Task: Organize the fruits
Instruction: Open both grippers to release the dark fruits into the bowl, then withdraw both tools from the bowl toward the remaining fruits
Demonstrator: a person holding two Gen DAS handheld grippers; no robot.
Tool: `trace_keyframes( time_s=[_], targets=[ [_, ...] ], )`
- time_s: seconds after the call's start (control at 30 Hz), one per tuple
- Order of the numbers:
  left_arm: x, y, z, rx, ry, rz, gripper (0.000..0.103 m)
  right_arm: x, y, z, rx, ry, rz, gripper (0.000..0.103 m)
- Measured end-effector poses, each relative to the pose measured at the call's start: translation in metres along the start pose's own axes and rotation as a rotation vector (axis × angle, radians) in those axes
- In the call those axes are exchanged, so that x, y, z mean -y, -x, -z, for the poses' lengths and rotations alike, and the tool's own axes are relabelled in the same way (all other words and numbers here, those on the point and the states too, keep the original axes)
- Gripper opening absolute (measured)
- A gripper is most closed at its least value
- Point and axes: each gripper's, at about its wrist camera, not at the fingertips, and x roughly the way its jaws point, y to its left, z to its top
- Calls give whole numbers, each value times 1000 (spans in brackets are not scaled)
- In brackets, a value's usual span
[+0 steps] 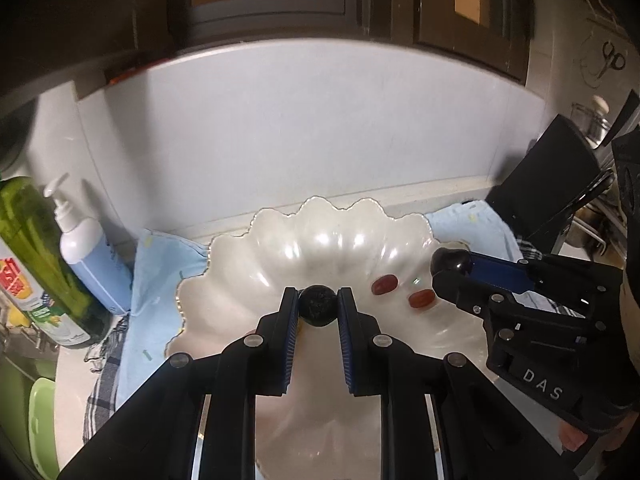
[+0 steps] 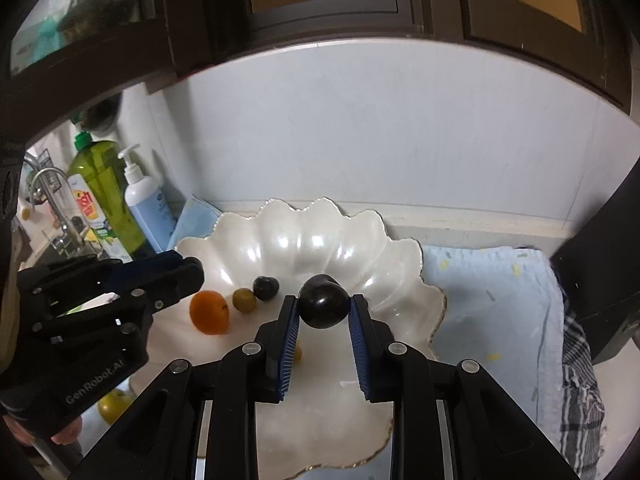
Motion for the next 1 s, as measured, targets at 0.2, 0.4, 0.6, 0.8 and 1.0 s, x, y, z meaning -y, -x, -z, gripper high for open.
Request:
trace_keyframes(
  time_s=[0.2, 0.4, 0.6, 0.8, 1.0],
  targets=[
    [2, -15, -3, -21, -14, 3, 26, 2, -16, -1, -31, 0, 5, 27],
    [-5, -14, -5, -4, 1, -27, 54, 8, -24, -2, -52, -26, 43, 41],
    [-11, -2, -2, 15, 11, -79, 67, 10, -18, 0, -36, -25, 94, 51],
    [-12, 18, 3, 37, 13, -114, 77, 4, 2, 2, 5, -4, 127, 60],
    [-20, 50, 8, 85, 36, -140, 84, -7, 29, 5, 53, 4, 133, 70]
  ],
)
